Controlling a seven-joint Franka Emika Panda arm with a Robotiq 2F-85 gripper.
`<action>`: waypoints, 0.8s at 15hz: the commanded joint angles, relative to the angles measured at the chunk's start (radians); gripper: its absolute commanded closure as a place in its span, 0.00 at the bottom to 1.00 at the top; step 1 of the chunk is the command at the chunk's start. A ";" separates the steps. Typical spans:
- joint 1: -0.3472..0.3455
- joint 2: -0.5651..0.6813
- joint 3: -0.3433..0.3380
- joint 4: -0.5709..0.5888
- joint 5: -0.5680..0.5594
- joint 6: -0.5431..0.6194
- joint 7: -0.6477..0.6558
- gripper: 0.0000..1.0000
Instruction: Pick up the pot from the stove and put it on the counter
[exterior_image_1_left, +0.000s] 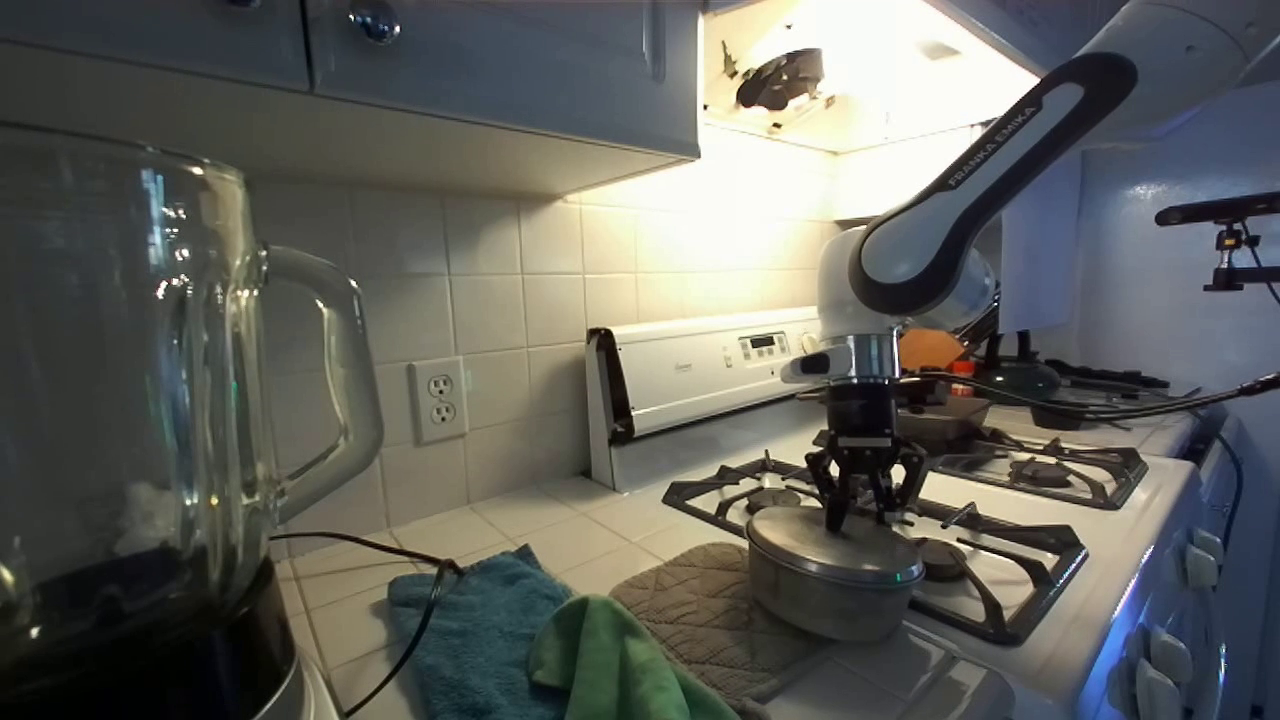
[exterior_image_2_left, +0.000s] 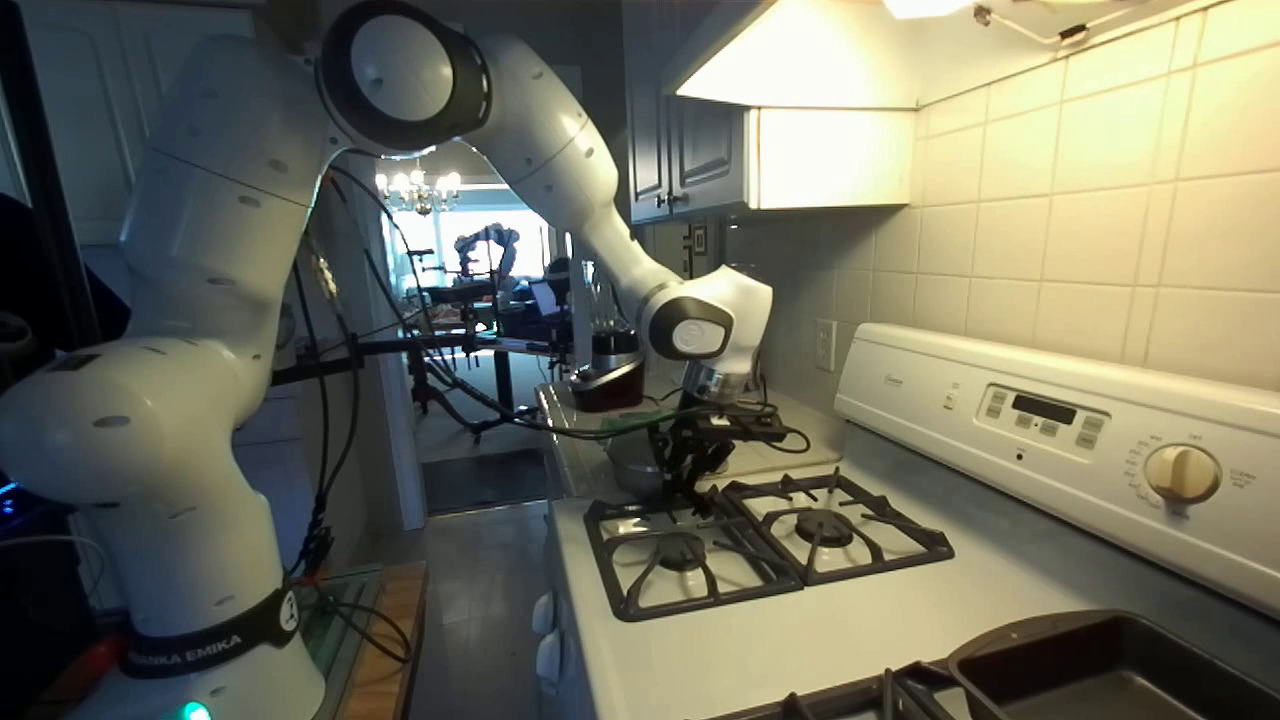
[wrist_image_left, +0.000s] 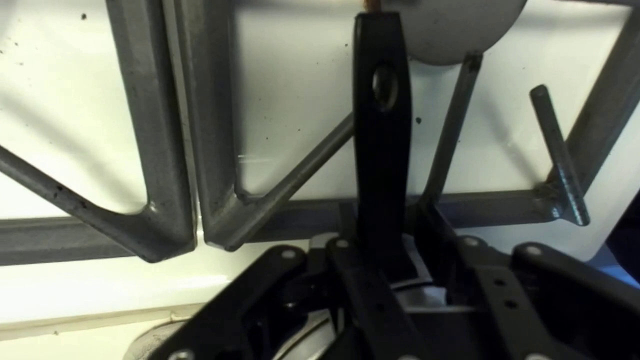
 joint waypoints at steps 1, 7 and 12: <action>0.002 0.042 0.003 0.059 0.000 -0.047 0.068 0.94; 0.002 0.063 0.007 0.108 0.002 -0.110 0.110 0.94; 0.018 0.058 0.006 0.120 -0.023 -0.102 0.134 0.94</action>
